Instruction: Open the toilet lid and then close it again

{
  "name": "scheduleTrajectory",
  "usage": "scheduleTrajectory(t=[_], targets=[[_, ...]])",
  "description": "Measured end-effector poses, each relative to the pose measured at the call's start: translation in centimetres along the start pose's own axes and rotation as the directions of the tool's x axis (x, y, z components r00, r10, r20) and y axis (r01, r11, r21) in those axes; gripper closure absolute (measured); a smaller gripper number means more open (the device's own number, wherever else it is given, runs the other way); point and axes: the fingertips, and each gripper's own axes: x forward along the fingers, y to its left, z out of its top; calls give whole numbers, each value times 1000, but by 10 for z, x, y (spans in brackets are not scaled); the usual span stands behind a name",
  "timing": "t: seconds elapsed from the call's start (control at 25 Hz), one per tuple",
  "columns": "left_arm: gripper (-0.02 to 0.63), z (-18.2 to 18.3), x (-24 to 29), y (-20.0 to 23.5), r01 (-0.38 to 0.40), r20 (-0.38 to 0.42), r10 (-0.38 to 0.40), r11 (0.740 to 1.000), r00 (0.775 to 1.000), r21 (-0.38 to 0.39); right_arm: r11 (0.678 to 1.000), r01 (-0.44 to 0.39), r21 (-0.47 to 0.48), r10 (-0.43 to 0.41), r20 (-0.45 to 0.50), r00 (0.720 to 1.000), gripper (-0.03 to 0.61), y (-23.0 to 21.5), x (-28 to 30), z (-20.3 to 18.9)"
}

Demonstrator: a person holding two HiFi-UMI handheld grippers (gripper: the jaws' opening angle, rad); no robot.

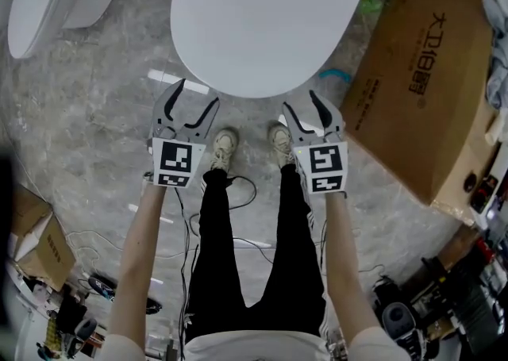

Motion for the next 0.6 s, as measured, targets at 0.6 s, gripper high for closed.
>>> scheduleTrajectory(t=[0.6], targets=[[291, -3, 19, -7, 53, 24, -52, 998, 998, -21, 999, -44, 12, 44, -27, 999, 334, 17, 28, -10]])
